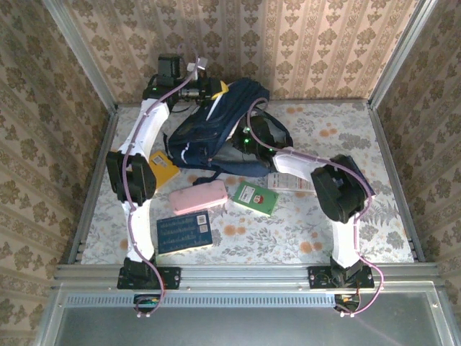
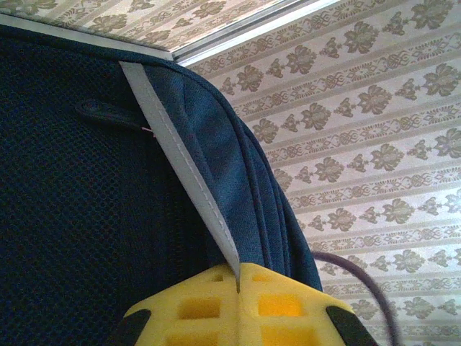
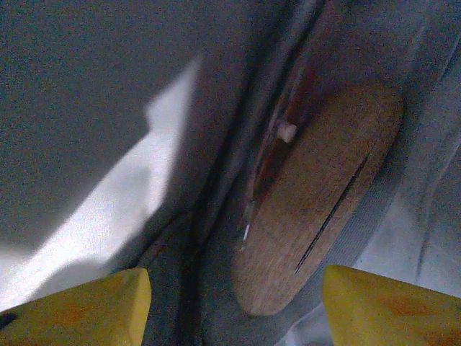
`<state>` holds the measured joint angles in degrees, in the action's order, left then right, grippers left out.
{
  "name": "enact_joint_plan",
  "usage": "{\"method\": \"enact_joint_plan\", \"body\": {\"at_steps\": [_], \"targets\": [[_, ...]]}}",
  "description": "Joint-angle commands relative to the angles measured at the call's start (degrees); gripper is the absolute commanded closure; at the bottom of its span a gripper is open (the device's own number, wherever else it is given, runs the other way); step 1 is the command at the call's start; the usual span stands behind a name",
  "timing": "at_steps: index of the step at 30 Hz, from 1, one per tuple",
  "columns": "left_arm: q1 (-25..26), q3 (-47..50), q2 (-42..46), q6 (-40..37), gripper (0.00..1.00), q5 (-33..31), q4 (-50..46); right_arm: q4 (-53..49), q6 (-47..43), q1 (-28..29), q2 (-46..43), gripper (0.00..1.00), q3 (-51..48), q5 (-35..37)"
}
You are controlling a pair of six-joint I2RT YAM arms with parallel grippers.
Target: Pack books, pencil case, and school supplies into a backpack
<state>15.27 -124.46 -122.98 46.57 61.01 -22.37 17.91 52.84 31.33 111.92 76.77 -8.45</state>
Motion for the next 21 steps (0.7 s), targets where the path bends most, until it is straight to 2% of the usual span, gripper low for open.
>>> {"method": "enact_joint_plan", "body": {"at_steps": [1,7,12,16,18,21], "targets": [[-1.0,-1.4,2.0,0.5,1.0,3.9,6.6,-3.3,-9.1,1.6,-7.7,0.35,-2.8,4.6],[-1.0,0.0,1.8,-2.7,1.0,1.6,2.6,-2.4,-12.0,2.4,-21.7,0.41,-17.0,15.7],[-0.8,1.1,1.8,-7.5,1.0,-2.6,-3.1,-8.6,-19.4,3.3,-34.1,0.41,-23.9,24.1],[0.8,0.6,0.4,-10.9,1.0,-6.5,-8.0,-11.9,-28.9,5.7,-41.9,0.46,-28.2,26.4],[2.0,-0.1,-0.9,-12.3,1.0,-8.3,-10.1,-13.0,-30.9,6.3,-44.9,0.5,-30.0,26.1],[3.7,-1.8,-3.5,-13.1,1.0,-10.3,-12.7,-16.4,-31.0,6.5,-47.9,0.51,-31.3,24.8]]}}
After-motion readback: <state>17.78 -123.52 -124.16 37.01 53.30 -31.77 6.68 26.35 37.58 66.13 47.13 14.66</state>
